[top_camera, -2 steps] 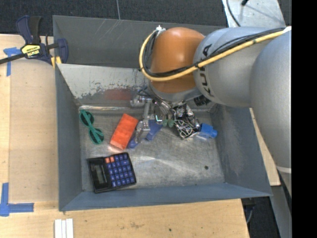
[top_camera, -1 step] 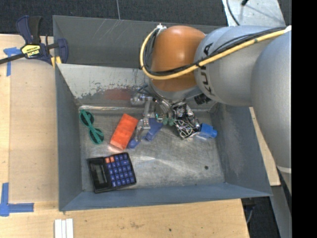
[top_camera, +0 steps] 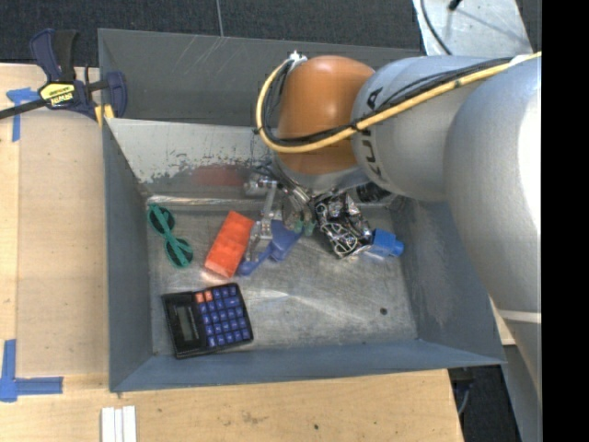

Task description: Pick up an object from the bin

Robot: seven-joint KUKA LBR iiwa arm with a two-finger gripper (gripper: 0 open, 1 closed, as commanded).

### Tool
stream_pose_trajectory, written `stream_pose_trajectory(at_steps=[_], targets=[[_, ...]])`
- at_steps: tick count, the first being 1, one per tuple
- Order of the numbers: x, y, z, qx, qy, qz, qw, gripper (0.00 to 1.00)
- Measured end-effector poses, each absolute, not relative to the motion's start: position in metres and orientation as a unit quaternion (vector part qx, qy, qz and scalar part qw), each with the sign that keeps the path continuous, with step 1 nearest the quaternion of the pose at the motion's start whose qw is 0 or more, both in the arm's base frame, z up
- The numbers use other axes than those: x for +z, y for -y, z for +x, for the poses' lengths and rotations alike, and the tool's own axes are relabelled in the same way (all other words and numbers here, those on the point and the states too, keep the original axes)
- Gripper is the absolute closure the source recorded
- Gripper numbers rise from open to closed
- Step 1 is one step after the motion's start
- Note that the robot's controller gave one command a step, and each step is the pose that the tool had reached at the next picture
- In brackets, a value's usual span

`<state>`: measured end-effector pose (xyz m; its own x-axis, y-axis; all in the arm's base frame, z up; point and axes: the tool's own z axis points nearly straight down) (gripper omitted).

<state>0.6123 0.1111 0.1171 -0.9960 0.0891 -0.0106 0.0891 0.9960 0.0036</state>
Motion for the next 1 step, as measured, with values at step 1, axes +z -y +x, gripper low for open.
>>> stream_pose_trajectory(at_steps=[1], targets=[[0.0786,-0.1386,0.6041,-0.001,-1.0,0.004,0.007,1.0]])
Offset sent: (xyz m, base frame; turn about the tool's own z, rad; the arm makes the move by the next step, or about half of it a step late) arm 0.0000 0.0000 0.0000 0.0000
